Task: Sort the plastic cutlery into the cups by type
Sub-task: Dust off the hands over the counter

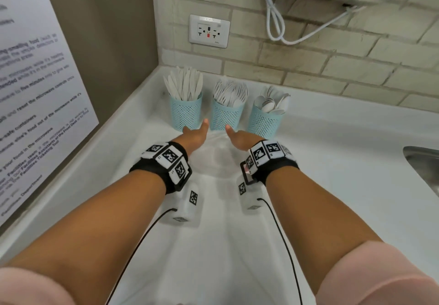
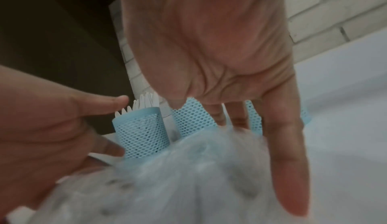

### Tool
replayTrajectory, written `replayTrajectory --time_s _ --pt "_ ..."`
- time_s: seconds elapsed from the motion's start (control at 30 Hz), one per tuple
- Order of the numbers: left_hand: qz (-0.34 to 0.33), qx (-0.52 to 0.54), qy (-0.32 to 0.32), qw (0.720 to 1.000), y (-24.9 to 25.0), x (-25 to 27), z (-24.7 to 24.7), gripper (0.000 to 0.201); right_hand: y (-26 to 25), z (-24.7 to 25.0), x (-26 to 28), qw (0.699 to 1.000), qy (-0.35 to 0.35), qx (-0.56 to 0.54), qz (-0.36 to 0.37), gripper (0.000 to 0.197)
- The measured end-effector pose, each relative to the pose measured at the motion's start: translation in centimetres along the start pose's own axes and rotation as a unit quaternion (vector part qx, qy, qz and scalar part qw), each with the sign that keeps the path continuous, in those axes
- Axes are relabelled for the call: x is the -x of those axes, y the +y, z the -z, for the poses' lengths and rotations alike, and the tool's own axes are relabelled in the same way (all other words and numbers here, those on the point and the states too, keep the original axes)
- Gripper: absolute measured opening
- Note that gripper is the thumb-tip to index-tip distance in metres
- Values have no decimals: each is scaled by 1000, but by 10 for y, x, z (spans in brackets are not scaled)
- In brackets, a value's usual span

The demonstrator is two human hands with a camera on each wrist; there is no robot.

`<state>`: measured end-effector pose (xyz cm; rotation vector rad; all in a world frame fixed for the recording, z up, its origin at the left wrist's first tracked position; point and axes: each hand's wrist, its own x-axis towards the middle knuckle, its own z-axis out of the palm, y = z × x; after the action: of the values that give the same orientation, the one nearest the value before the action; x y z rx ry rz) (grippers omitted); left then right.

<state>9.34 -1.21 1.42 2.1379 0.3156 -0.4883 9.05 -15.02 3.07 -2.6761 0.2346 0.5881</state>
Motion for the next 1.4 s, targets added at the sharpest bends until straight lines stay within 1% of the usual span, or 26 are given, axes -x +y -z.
replayTrajectory --time_s 0.07,0.13,0.2,0.27,0.33,0.4,0.43,0.47,0.5,0.57,0.63,0.7,0.77,0.83,0.87,0.97,1.0,1.03,1.1,1.17,1.2,1.23,1.3,1.33,1.37,1.4 --pt "14 60 -2 998 4 -3 -8 90 -3 -4 -1 996 -4 -85 18 71" --pt "26 152 -37 987 9 -2 -16 89 -5 -6 -3 978 -33 -204 26 73" --pt "40 251 -80 964 15 3 -21 88 -7 -5 -1 947 -78 -308 40 74" --pt "33 320 -96 942 18 1 -22 89 -9 -6 -1 935 -96 -339 44 74" --pt "20 353 -95 930 17 -10 -25 90 -9 -8 -7 918 -118 -378 26 79" --pt "3 373 -107 921 15 -15 -26 81 -5 -11 -14 892 -150 -427 5 82" --pt "-12 364 -103 926 15 -15 -27 73 -3 -10 -17 878 -157 -452 -10 78" --pt "-20 369 -93 925 16 -10 -28 72 0 -9 -19 866 -157 -474 -24 73" --pt "-24 364 -65 929 17 -3 -27 71 3 -7 -19 861 -152 -485 -35 70" --pt "-37 332 34 942 17 2 -26 64 8 -3 -15 873 -128 -469 -45 68" --pt "-72 299 106 946 15 -1 -27 53 8 -2 -9 895 -120 -427 -46 75" --pt "-88 303 117 942 16 -2 -30 50 5 -4 -4 899 -143 -412 -42 75" --pt "-99 315 112 937 19 1 -33 48 0 -5 -2 883 -152 -444 -25 69" --pt "-108 286 95 947 21 3 -37 54 -9 -1 -3 857 -112 -502 -16 65" --pt "-102 263 87 955 22 3 -39 58 -14 1 -4 853 -83 -515 -11 64" --pt "-78 238 48 967 22 2 -39 62 -19 4 -8 858 -15 -514 19 65" --pt "-78 257 32 963 21 0 -39 60 -20 5 -8 859 -3 -511 28 66" --pt "-95 273 32 957 20 -2 -39 54 -20 5 -6 861 7 -508 33 65" --pt "-144 249 91 954 20 -6 -38 44 -19 4 -4 869 26 -493 28 60" --pt "-184 209 155 948 21 -3 -36 47 -18 5 -3 879 31 -476 8 60" --pt "-201 199 174 943 22 -1 -37 48 -18 5 -1 882 15 -471 -3 62" --pt "-216 192 181 940 24 1 -38 47 -19 6 1 879 -12 -477 -6 64" --pt "-238 182 184 936 27 4 -40 39 -21 5 1 857 -48 -512 -2 70" --pt "-245 178 185 935 28 5 -41 34 -23 4 2 851 -40 -523 -2 72" --pt "-247 178 180 935 28 5 -42 33 -25 3 1 854 -13 -520 10 73" --pt "-248 179 180 935 29 4 -41 35 -27 0 -1 869 34 -493 37 72"
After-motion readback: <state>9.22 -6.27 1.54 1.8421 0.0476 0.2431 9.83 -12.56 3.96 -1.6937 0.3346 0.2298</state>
